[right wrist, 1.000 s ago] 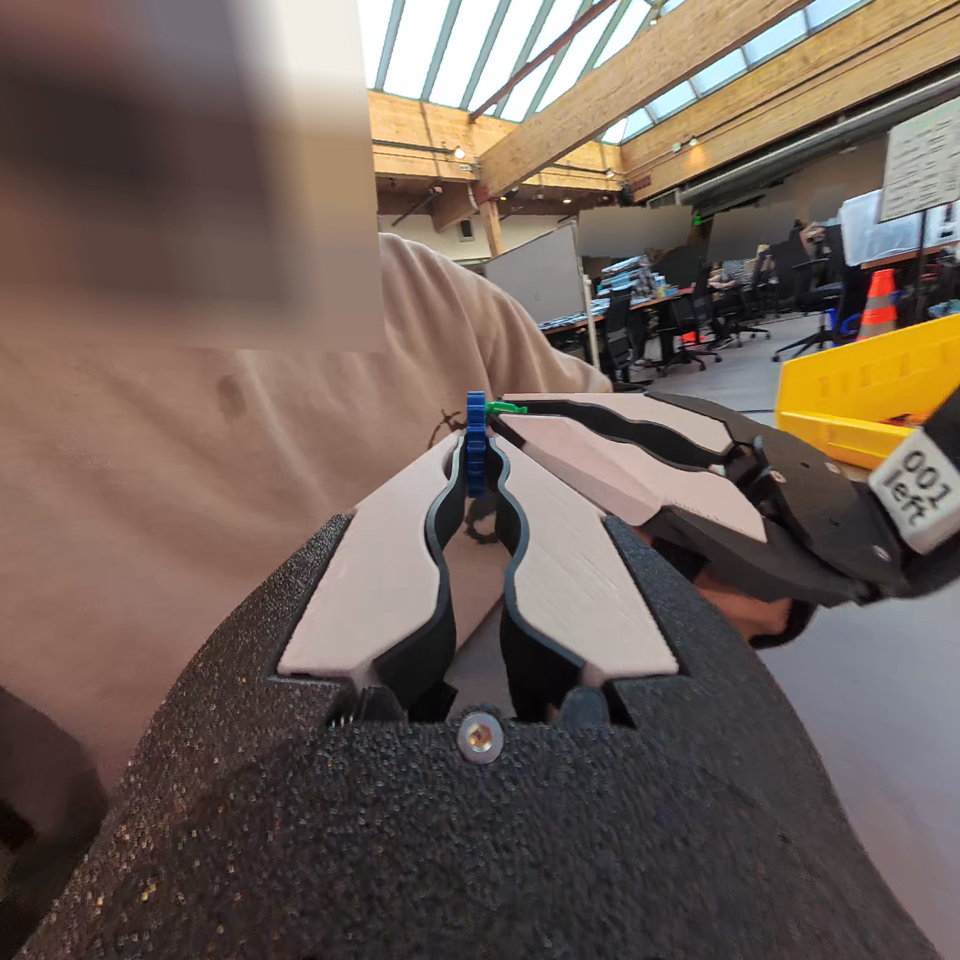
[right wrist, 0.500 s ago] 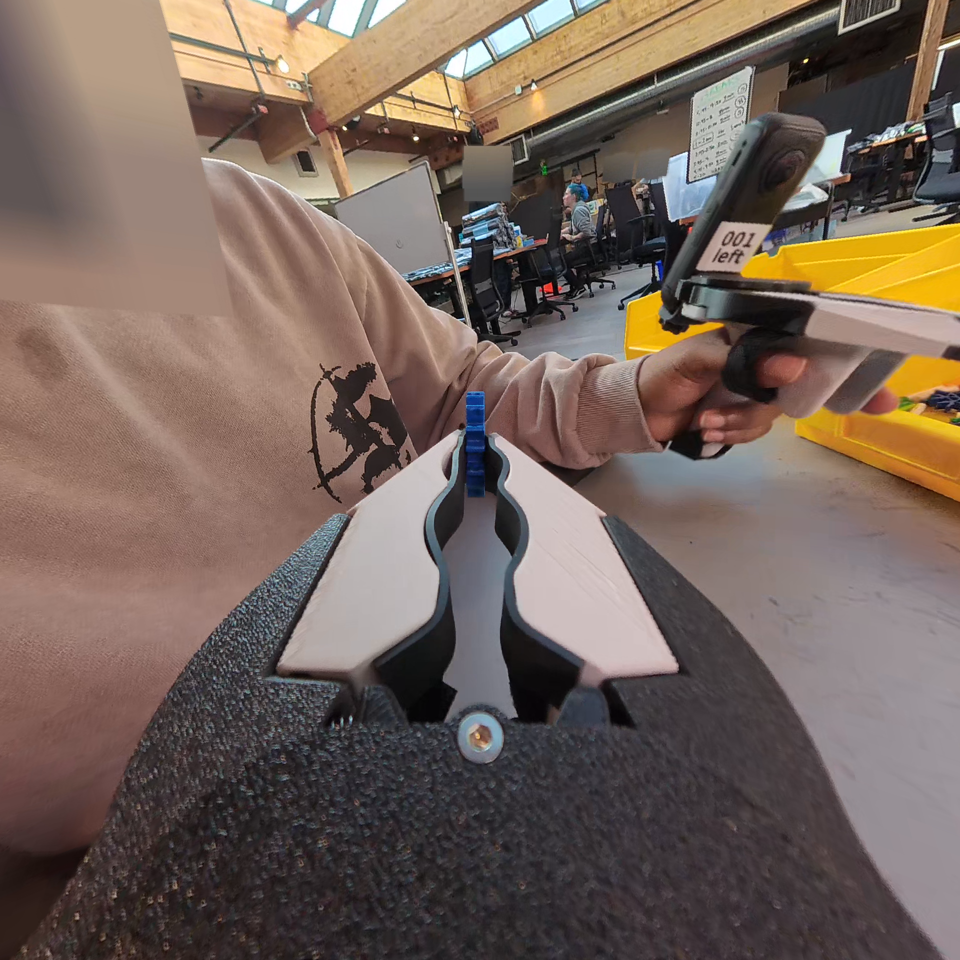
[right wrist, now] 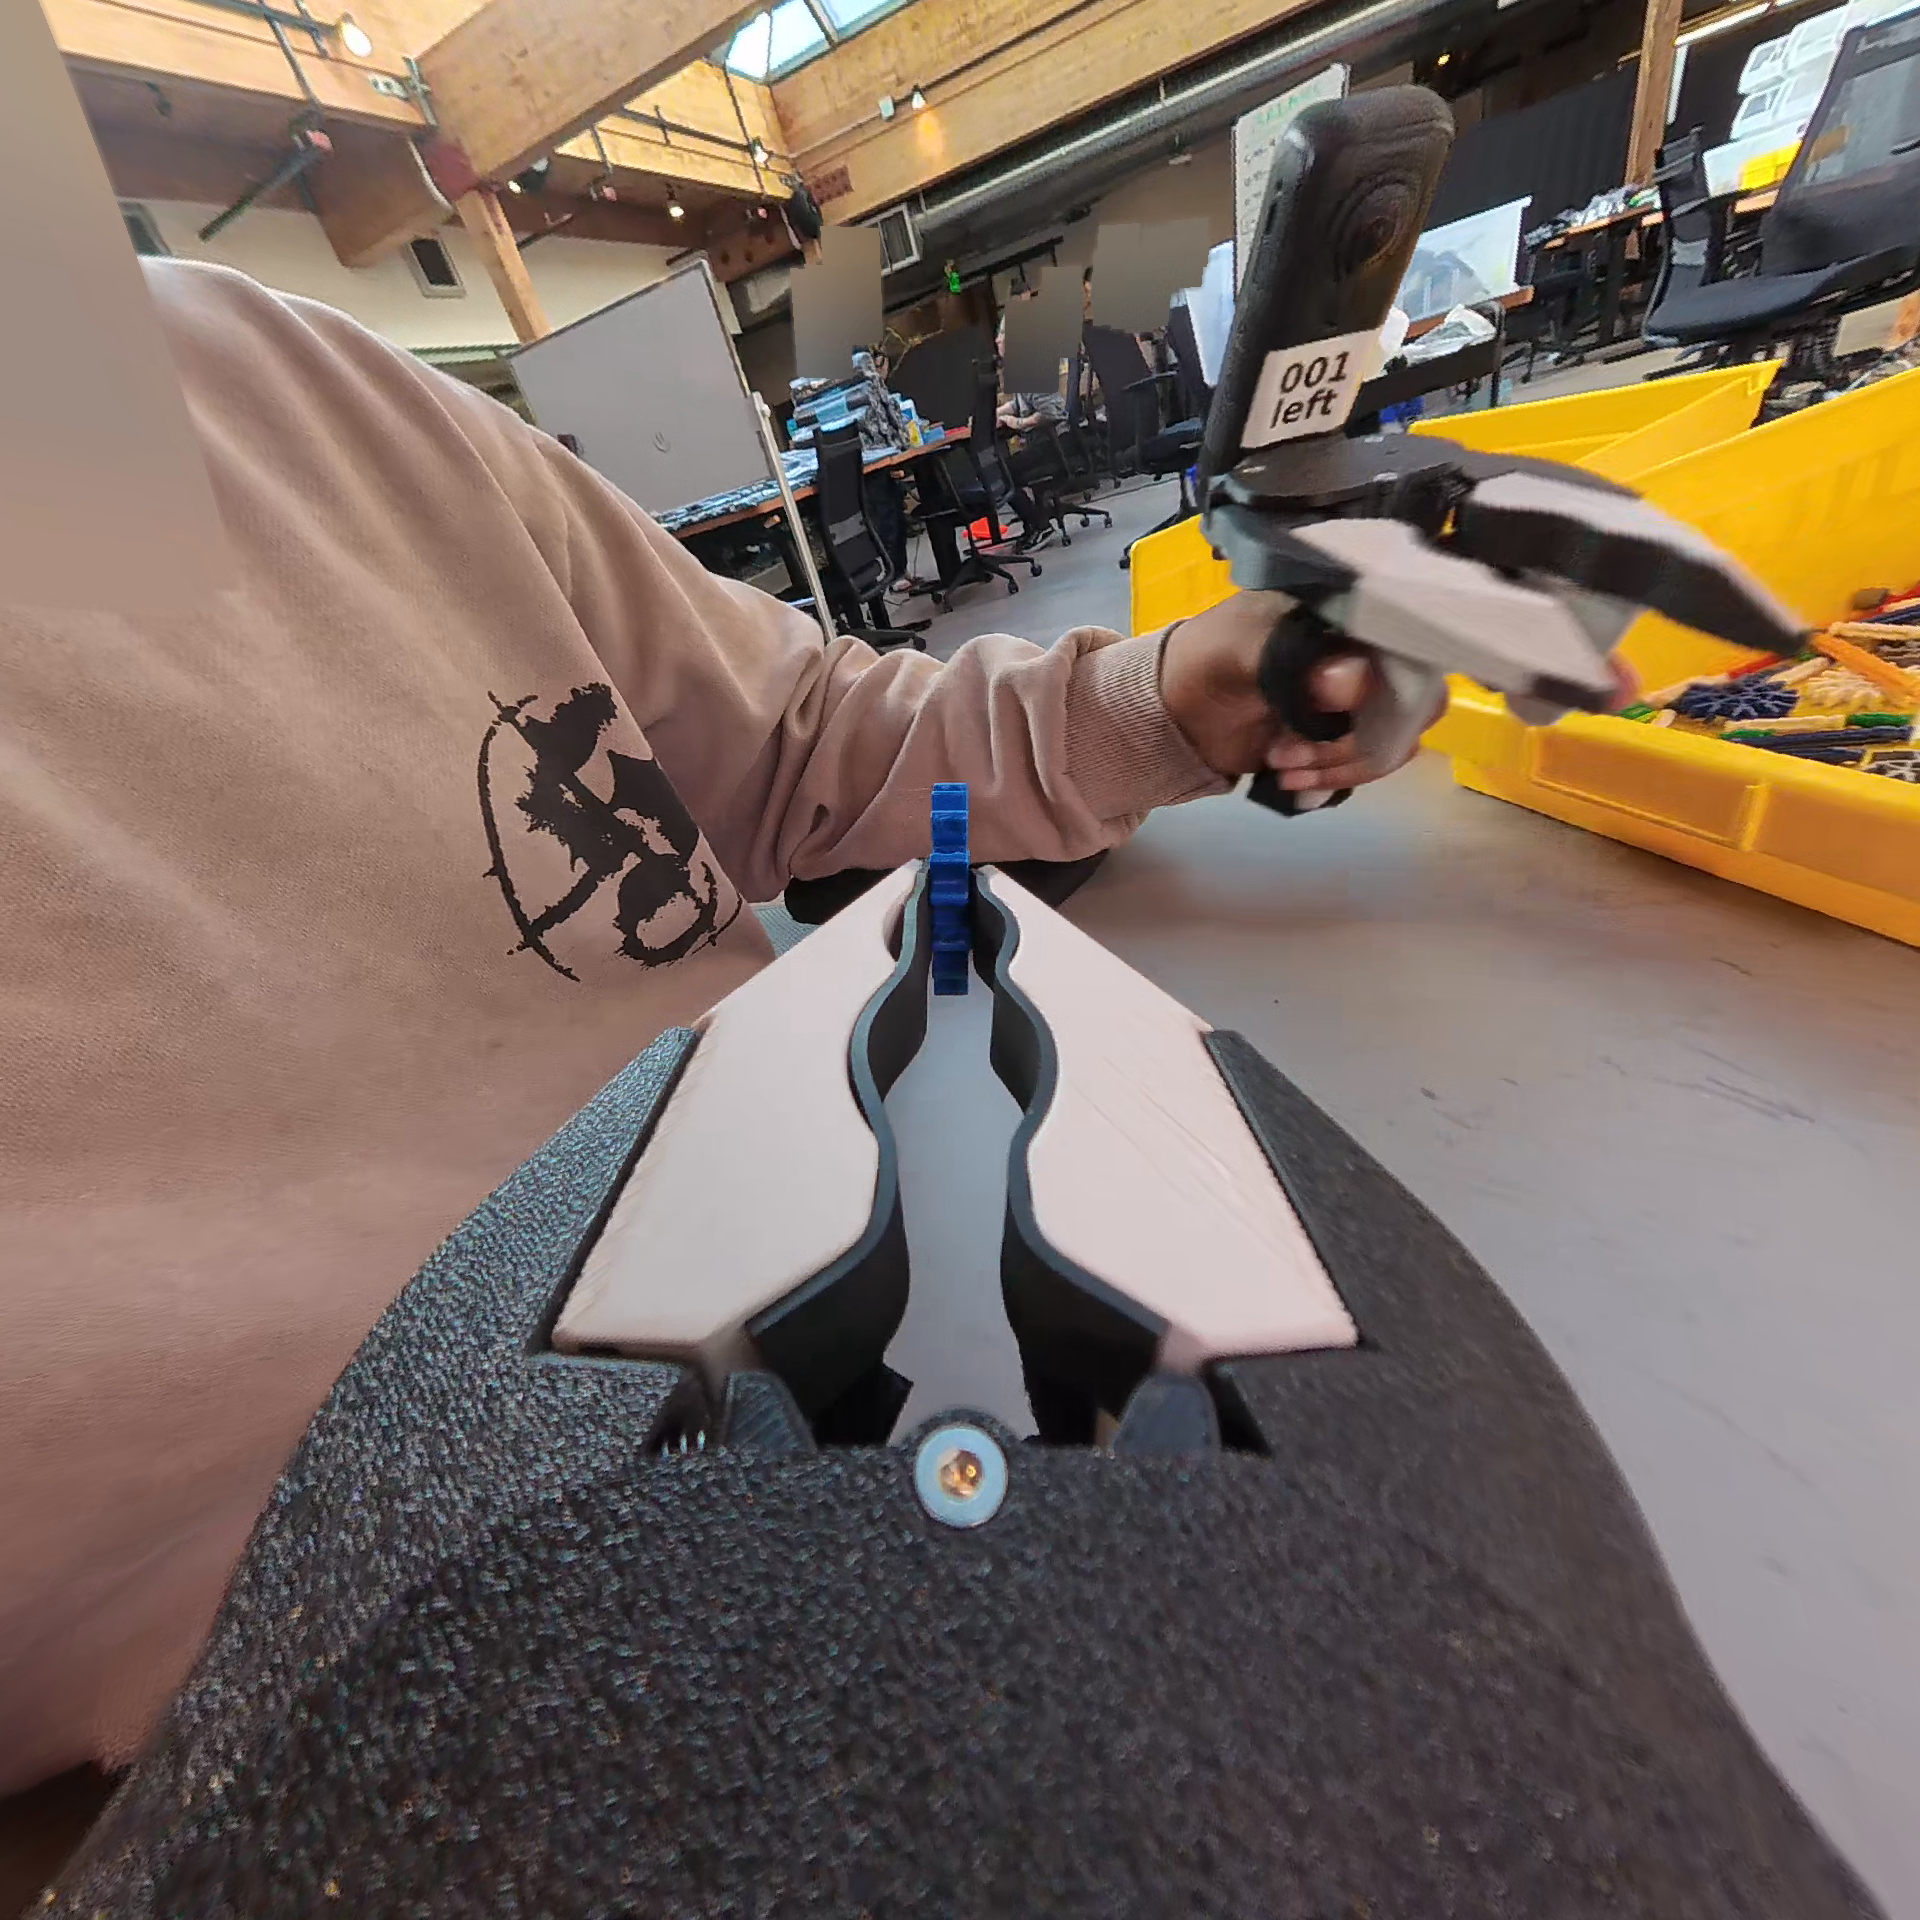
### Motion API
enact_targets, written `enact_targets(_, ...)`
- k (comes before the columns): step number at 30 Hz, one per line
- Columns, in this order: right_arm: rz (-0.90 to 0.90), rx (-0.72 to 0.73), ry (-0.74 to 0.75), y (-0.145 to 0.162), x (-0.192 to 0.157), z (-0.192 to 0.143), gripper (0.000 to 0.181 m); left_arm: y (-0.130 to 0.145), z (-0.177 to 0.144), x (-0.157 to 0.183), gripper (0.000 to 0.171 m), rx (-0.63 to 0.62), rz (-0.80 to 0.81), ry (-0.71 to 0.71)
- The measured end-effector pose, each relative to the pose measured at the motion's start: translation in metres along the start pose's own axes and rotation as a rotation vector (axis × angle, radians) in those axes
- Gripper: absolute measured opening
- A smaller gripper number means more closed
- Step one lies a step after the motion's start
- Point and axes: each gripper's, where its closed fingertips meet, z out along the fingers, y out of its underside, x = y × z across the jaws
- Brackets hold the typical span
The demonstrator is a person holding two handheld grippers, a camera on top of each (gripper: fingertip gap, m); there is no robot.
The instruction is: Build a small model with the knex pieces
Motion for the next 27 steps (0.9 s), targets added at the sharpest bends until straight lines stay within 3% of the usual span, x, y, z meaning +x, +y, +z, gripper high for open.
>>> enact_targets(2, 0.008, 0.043, 0.053, -0.006, 0.01, -0.004, 0.004, -0.006, 0.006, 0.059, 0.041, 0.041, -0.099, 0.332)
enact_targets(4, 0.016, 0.105, 0.129, -0.013, 0.025, -0.011, 0.004, -0.008, 0.013, 0.092, 0.04, 0.069, -0.137, 0.469)
enact_targets(6, 0.028, 0.162, 0.186, -0.019, 0.036, -0.017, 0.004, -0.004, 0.023, 0.108, 0.035, 0.07, -0.157, 0.504)
enact_targets(14, 0.036, 0.158, 0.251, -0.014, 0.048, -0.014, 0.004, 0.001, 0.037, 0.101, 0.006, 0.07, -0.179, 0.411)
enact_targets(23, 0.027, 0.154, 0.376, -0.015, 0.066, -0.026, 0.007, 0.012, 0.041, 0.083, 0.005, -0.007, -0.07, 0.265)
enact_targets(27, -0.033, 0.196, 0.576, -0.023, 0.087, -0.052, 0.014, 0.023, 0.042, 0.053, 0.005, -0.075, 0.048, 0.064)
